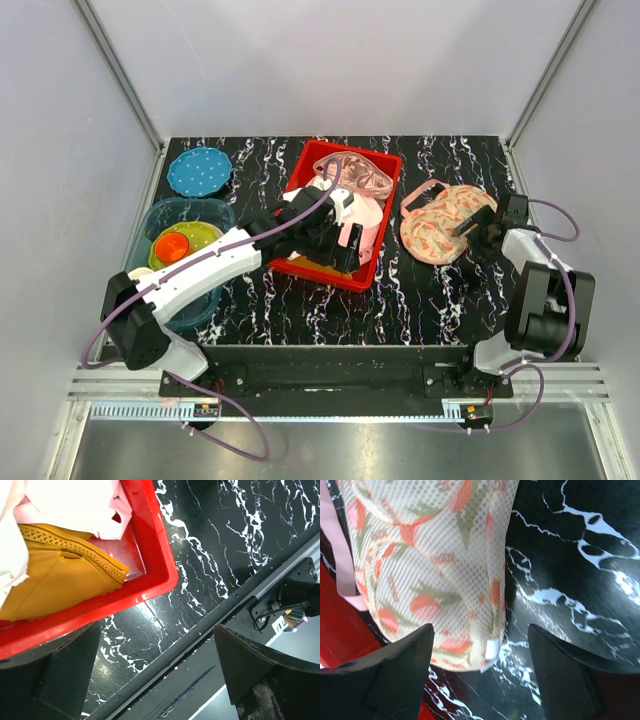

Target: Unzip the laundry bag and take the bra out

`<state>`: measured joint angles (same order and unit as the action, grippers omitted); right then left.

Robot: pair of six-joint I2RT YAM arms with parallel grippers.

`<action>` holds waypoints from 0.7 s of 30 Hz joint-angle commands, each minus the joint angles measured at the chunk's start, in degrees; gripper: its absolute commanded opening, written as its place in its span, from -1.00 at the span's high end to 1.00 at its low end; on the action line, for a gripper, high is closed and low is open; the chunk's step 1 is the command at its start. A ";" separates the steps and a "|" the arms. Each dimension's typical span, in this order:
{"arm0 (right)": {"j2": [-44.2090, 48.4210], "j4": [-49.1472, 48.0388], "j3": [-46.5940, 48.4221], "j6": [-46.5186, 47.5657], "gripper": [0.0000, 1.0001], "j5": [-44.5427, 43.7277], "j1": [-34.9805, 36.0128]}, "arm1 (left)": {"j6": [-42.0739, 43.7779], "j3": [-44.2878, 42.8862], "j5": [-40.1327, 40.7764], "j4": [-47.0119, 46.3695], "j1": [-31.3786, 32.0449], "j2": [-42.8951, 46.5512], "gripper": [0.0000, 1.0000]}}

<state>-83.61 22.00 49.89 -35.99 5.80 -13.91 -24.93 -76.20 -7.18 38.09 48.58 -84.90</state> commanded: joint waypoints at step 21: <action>27.60 4.17 -8.93 -12.69 1.00 2.29 -1.47 | -0.73 -18.98 -7.23 -0.90 4.50 -10.63 -0.98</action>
<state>-67.55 16.99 40.60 -43.77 9.52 -15.22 -25.85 -90.21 -11.88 39.27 51.42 -92.66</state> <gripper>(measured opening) 0.018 0.985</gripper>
